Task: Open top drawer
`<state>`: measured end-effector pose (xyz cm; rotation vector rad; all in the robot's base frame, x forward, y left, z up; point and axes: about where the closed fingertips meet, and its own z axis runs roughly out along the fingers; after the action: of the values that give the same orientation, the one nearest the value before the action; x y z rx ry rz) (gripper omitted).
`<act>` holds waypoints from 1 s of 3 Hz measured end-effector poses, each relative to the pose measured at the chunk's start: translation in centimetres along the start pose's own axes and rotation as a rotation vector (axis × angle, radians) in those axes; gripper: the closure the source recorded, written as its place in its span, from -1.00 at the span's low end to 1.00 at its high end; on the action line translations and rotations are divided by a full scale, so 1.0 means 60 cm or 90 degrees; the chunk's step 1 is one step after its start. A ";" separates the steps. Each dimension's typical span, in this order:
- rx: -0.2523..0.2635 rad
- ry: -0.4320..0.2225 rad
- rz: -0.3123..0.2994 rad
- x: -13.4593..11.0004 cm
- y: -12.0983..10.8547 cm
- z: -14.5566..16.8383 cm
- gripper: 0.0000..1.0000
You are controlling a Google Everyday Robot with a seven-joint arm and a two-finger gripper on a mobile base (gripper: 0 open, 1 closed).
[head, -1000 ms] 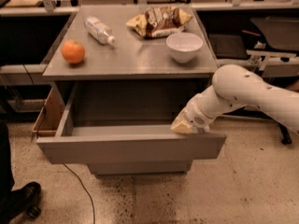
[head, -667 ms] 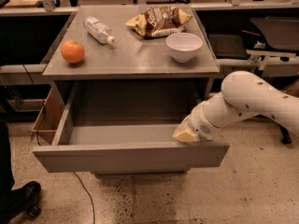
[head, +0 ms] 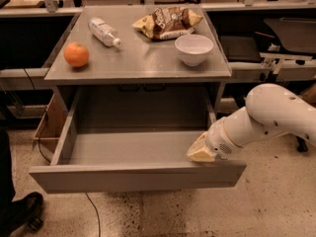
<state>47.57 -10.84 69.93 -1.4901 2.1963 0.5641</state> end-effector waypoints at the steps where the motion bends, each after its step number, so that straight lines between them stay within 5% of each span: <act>1: -0.006 -0.002 0.008 0.005 0.015 -0.006 1.00; 2: -0.024 -0.001 0.030 0.023 0.054 -0.020 1.00; 3: -0.016 -0.023 0.059 0.029 0.047 -0.039 1.00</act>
Offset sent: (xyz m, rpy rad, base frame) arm -0.0734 -0.0149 0.0106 0.0396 0.1113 -0.0435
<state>44.08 -12.51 71.18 -1.3852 2.2470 0.6456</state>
